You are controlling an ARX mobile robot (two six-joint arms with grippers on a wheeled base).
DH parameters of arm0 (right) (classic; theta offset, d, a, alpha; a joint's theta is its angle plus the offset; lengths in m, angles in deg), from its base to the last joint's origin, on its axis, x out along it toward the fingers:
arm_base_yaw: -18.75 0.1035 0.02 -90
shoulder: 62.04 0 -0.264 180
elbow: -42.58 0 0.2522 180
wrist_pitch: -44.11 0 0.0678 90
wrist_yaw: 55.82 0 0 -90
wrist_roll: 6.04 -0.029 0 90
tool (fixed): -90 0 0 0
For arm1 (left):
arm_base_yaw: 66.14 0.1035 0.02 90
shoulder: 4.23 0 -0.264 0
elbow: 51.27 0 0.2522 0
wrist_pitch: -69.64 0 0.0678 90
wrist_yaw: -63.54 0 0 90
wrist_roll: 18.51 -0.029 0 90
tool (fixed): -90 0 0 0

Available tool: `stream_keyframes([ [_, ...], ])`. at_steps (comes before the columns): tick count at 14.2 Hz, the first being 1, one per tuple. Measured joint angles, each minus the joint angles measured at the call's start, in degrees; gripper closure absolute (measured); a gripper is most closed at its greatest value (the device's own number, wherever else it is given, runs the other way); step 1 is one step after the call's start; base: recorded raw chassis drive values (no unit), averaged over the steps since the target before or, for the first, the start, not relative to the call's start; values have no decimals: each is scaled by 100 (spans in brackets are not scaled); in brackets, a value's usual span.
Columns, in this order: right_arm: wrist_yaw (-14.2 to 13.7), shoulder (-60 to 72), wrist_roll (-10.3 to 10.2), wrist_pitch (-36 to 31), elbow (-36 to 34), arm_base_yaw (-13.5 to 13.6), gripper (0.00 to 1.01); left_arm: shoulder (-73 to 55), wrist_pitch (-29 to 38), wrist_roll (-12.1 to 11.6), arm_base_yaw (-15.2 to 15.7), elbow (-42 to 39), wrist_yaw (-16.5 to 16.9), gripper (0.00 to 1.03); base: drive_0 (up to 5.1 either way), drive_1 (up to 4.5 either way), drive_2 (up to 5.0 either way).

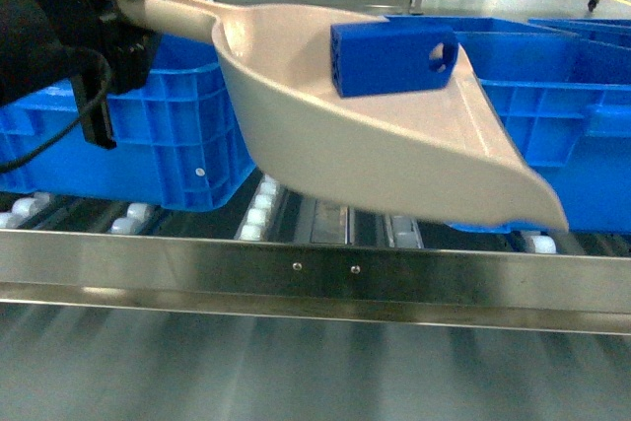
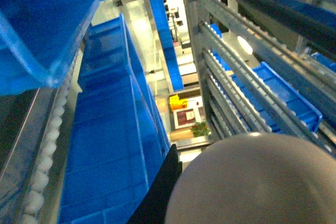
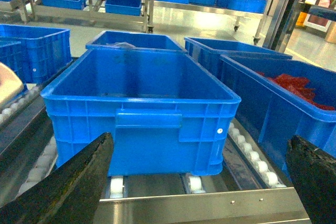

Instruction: Place part in tray to right shelf

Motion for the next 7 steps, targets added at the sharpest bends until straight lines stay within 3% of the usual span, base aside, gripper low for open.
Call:
stream_keyframes([
  [2, 2, 0, 0, 0, 0, 0, 3, 315, -654, 131, 208, 485, -411, 91, 0, 0, 0],
  [4, 2, 0, 0, 0, 0, 0, 3, 566, -1419, 17, 754, 1145, -1204, 91, 0, 0, 0],
  [6, 2, 0, 0, 0, 0, 0, 3, 601, -2249, -756, 1252, 1784, -2326, 91, 0, 0, 0],
  [7, 2, 0, 0, 0, 0, 0, 3, 595, -2448, -1392, 1399, 2022, -3003, 91, 0, 0, 0],
])
